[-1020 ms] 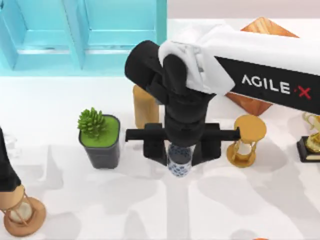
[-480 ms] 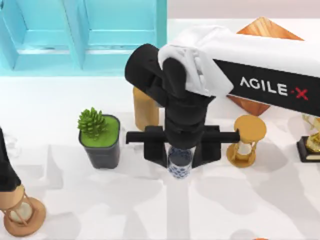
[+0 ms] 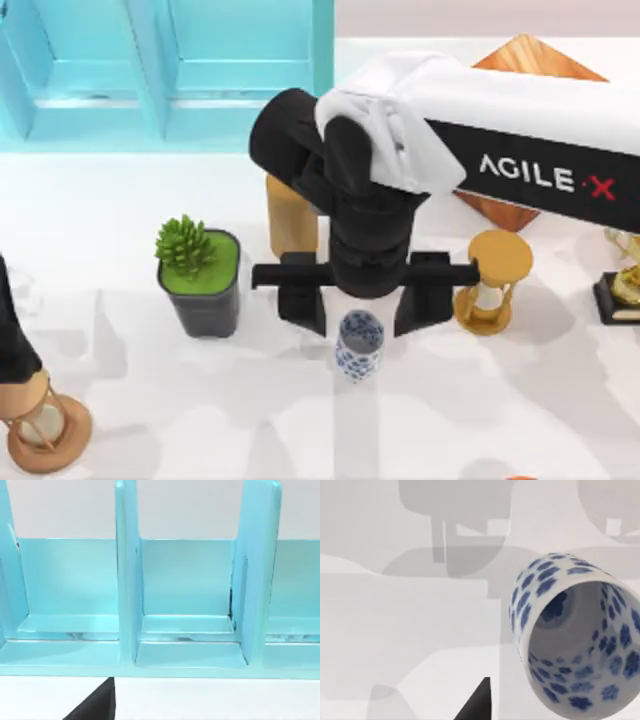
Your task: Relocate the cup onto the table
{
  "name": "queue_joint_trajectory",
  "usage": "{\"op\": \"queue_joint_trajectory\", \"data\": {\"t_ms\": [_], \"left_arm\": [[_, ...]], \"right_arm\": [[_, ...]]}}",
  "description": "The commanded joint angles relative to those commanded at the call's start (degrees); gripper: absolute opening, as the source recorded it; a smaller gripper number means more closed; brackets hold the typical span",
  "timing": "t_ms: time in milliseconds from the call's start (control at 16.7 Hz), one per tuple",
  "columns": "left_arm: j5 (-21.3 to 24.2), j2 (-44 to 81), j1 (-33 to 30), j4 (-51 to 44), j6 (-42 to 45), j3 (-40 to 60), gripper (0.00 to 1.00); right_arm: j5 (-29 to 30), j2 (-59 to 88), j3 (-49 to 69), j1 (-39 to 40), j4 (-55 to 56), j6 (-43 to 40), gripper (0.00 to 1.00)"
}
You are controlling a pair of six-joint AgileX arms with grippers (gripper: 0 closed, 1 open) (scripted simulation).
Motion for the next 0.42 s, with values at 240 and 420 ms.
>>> {"op": "queue_joint_trajectory", "data": {"t_ms": [240, 420], "left_arm": [[0.00, 0.00, 0.00, 0.00, 0.00, 0.00, 1.00], [0.00, 0.00, 0.00, 0.00, 0.00, 0.00, 1.00]], "right_arm": [[0.00, 0.00, 0.00, 0.00, 0.00, 0.00, 1.00], [0.00, 0.00, 0.00, 0.00, 0.00, 0.00, 1.00]]}}
